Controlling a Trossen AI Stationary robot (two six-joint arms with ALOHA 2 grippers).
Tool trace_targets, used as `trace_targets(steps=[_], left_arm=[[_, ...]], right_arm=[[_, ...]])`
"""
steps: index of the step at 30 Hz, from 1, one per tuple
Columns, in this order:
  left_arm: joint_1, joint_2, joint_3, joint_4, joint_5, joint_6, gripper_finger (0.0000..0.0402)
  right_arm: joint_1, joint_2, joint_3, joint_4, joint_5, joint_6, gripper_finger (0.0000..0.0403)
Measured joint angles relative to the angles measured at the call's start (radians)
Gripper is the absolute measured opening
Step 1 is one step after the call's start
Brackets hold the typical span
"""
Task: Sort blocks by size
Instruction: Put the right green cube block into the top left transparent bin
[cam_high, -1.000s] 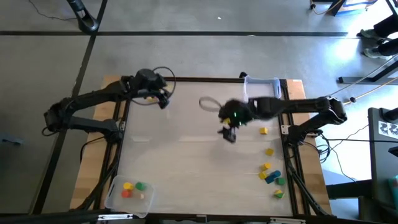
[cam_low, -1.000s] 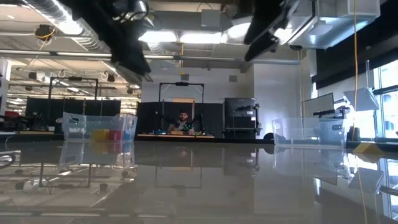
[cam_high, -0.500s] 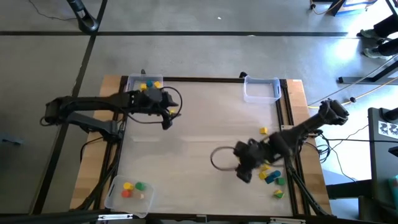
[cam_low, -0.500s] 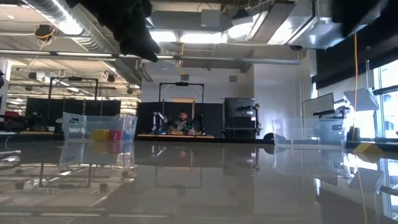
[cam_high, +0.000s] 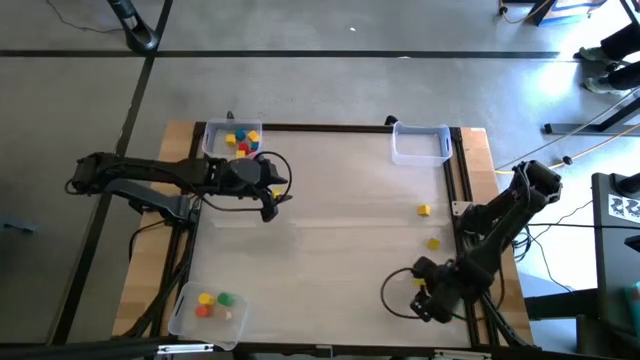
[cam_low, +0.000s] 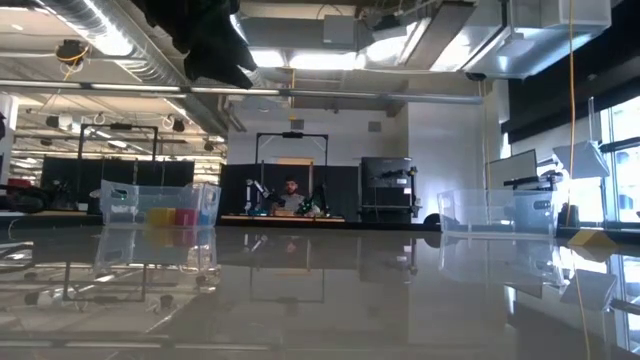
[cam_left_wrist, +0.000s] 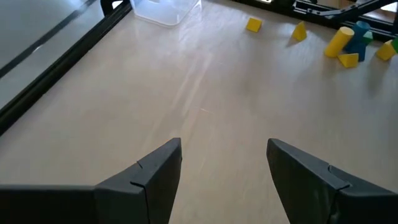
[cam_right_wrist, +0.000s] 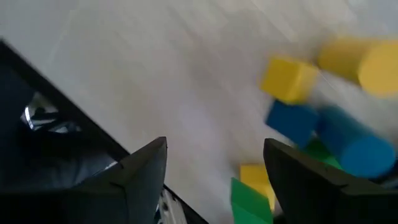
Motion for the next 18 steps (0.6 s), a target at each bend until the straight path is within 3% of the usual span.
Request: trace_targets(steps=[8,18], left_arm=[[-0.037,0.000,0.000,0.000,-0.034,-0.026,0.0224],[-0.041,0.000,0.000,0.000,-0.042,0.000,0.0224]], right_arm=[[0.091,0.000,-0.087,-0.011,-0.089,0.229,0.0178],[0.150,0.000,-0.177,0.009,-0.138,0.335,0.0034]])
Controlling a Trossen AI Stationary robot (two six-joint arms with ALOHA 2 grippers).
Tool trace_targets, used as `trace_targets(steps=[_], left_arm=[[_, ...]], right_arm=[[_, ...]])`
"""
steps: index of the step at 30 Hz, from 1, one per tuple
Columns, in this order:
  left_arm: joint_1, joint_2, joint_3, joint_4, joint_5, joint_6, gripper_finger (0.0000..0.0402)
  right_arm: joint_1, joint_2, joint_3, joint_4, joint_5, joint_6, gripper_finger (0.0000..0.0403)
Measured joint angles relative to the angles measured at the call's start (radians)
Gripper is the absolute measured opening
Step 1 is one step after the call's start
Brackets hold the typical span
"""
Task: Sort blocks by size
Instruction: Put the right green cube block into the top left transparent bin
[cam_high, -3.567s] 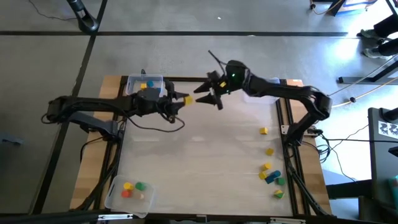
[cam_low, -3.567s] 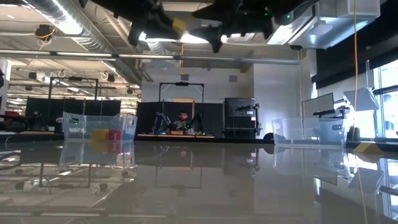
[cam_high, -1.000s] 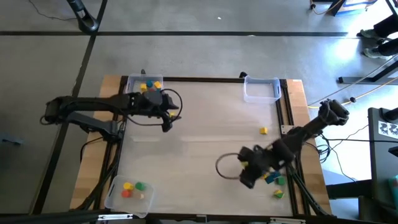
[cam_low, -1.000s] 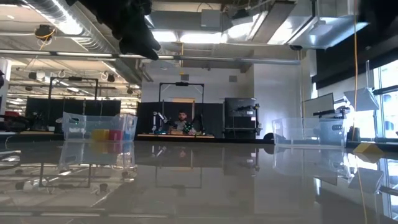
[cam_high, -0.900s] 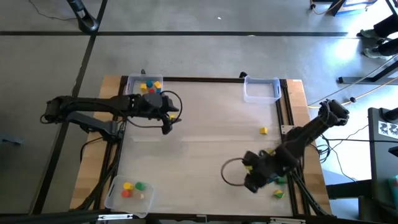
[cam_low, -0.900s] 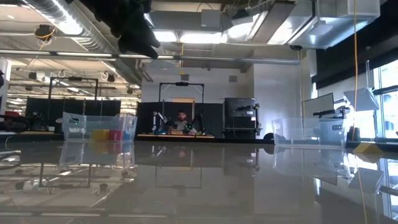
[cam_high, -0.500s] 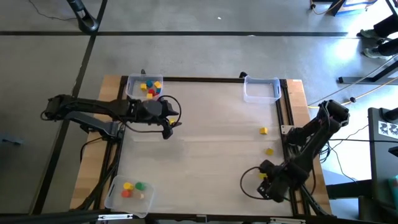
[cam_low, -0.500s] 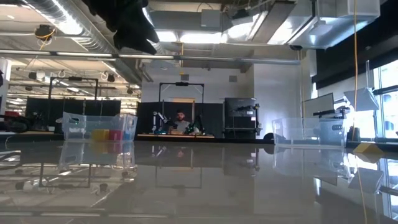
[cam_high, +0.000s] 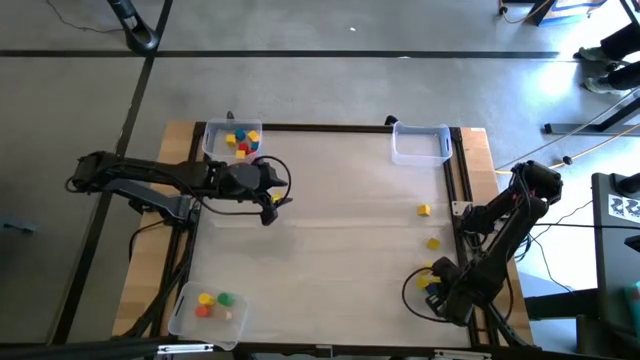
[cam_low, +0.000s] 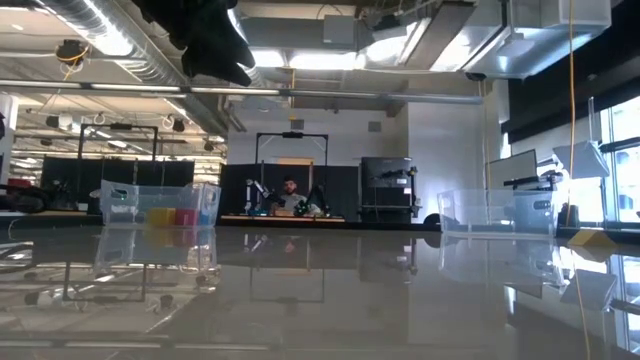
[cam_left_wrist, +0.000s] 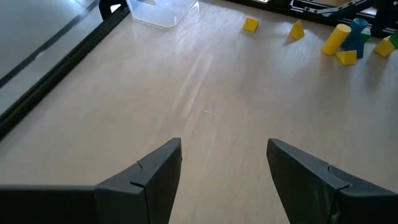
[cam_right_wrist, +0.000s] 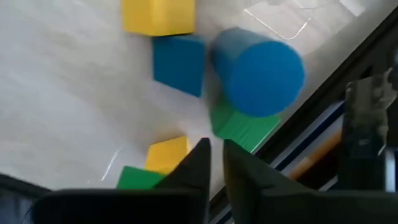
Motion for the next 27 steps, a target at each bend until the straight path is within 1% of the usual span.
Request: trace_targets(steps=[2,3,8,14,18,20,24,27], left_arm=[[0.000,0.000,0.000,0.000,-0.003,0.004,0.0224],[0.000,0.000,0.000,0.000,-0.006,0.004,0.0224],[0.000,0.000,0.000,0.000,-0.018,0.006,0.0224],[0.000,0.000,0.000,0.000,-0.018,0.007,0.0224],[0.000,0.000,0.000,0.000,-0.018,0.007,0.0224],[0.000,0.000,0.000,0.000,-0.018,0.008,0.0224],[0.000,0.000,0.000,0.000,-0.018,0.021,0.0224],[0.000,0.000,0.000,0.003,-0.018,0.022,0.0224]], right_arm=[[0.000,0.000,-0.020,0.000,-0.011,0.000,0.0011],[0.000,0.000,-0.030,0.000,-0.015,-0.003,0.0006],[-0.003,-0.002,-0.055,0.002,-0.027,-0.004,0.0014],[-0.003,-0.002,-0.060,0.032,-0.025,-0.035,0.0003],[-0.002,-0.002,-0.059,0.170,0.048,-0.090,0.0008],[-0.002,-0.001,-0.060,0.220,0.101,-0.112,0.0007],[-0.013,0.000,-0.062,0.264,0.226,-0.154,0.0002],[-0.049,0.001,-0.062,0.284,0.284,-0.229,0.0005]])
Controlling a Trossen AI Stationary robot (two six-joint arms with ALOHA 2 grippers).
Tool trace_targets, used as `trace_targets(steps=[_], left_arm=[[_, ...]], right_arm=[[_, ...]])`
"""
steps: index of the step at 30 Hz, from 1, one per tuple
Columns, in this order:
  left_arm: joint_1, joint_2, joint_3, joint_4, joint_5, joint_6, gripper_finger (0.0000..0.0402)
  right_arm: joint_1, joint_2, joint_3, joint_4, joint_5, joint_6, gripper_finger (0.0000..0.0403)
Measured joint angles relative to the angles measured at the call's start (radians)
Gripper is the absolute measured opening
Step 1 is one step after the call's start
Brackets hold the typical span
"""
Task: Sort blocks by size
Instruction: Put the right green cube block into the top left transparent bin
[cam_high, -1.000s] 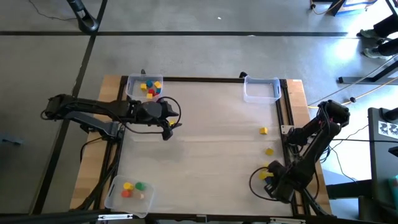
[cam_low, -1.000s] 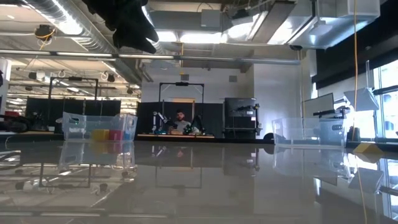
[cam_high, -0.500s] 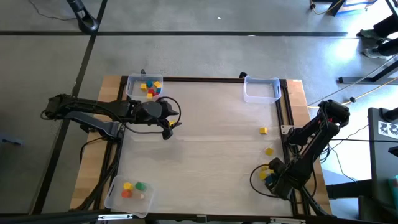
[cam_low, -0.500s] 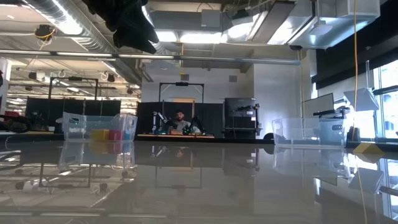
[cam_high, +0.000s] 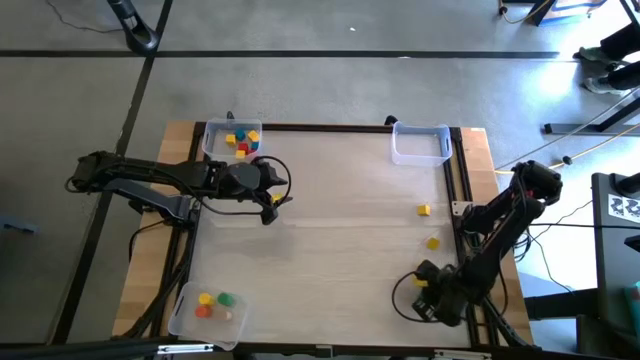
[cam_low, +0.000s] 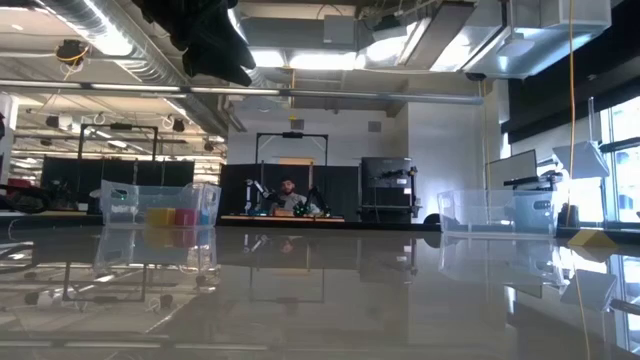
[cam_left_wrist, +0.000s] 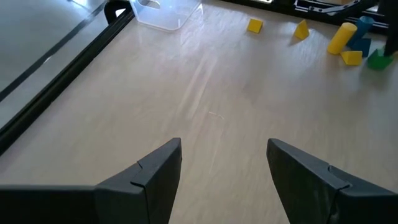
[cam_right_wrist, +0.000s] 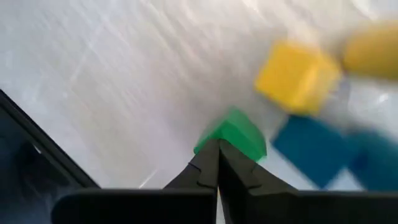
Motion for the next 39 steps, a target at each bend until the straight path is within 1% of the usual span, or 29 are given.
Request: trace_targets(steps=[8,11,14,16,19,22,25,28,33,35,39], left_arm=[[0.000,0.000,0.000,0.000,0.000,0.005,0.0224],[0.000,0.000,0.000,0.000,0.000,0.004,0.0224],[0.000,0.000,0.000,-0.006,0.000,0.003,0.0224],[0.000,0.000,0.000,-0.007,0.000,0.001,0.0224],[0.000,0.000,0.000,-0.006,0.000,0.002,0.0224],[0.000,0.000,0.000,0.000,0.000,0.002,0.0224],[0.000,0.000,0.000,0.024,0.000,0.008,0.0224],[0.000,0.000,0.000,0.045,0.000,0.014,0.0224],[0.000,0.000,0.000,0.045,0.000,0.017,0.0224],[0.000,0.000,0.000,0.045,0.000,0.017,0.0224],[0.000,0.000,0.000,0.045,0.000,0.020,0.0224]], right_arm=[[-0.168,0.000,0.000,0.013,0.108,-0.339,0.0005],[-0.225,0.000,0.010,0.048,0.111,-0.471,0.0005],[-0.229,-0.002,0.068,0.032,0.069,-0.561,0.0005],[-0.216,-0.003,0.113,-0.042,0.016,-0.557,0.0005],[-0.170,-0.003,0.160,-0.124,-0.041,-0.502,0.0005],[-0.111,-0.004,0.158,-0.152,-0.100,-0.437,0.0005],[-0.057,-0.003,0.141,-0.179,-0.105,-0.388,0.0005],[-0.029,-0.003,0.108,-0.172,-0.092,-0.367,0.0005],[-0.026,-0.003,0.037,-0.061,-0.048,-0.353,0.0005],[-0.026,-0.003,0.007,-0.012,-0.060,-0.355,0.0005],[-0.026,-0.005,-0.020,0.019,-0.076,-0.351,0.0005]])
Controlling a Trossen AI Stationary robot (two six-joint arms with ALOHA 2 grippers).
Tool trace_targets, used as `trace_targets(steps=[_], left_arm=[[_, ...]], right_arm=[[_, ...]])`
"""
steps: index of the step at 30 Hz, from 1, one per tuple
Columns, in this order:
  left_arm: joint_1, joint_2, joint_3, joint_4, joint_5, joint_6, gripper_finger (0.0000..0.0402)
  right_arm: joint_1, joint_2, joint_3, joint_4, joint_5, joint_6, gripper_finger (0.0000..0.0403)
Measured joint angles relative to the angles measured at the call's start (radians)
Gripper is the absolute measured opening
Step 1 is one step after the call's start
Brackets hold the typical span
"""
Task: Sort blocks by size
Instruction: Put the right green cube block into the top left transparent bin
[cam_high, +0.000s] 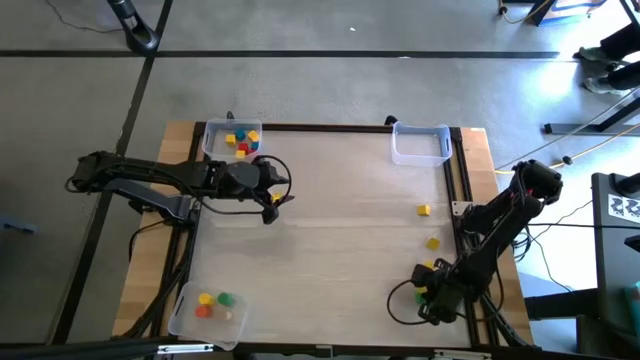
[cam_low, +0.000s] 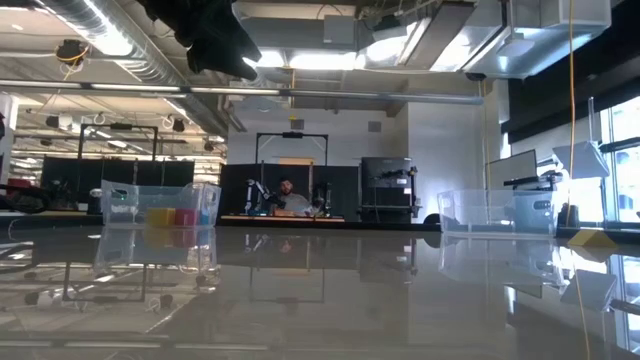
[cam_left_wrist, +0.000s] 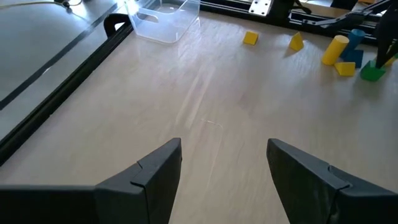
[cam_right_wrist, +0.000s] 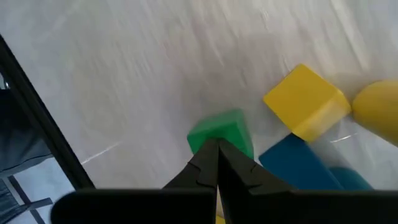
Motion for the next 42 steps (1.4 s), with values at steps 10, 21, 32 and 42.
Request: trace_targets(steps=[10,21,32,42], left_arm=[[0.001,0.000,0.000,-0.003,0.000,0.016,0.0224],[0.001,0.000,0.000,-0.003,0.000,0.016,0.0224],[0.001,0.000,0.000,-0.004,0.000,0.038,0.0224],[0.001,0.000,0.000,-0.005,0.000,0.092,0.0224]], right_arm=[[-0.124,0.002,-0.004,0.008,0.129,-0.206,0.0005],[-0.416,0.003,-0.005,0.012,0.218,-0.563,0.0005],[-0.664,-0.015,0.028,0.004,0.216,-0.819,0.0005],[-0.555,-0.143,0.093,-0.099,0.067,-0.706,0.0005]])
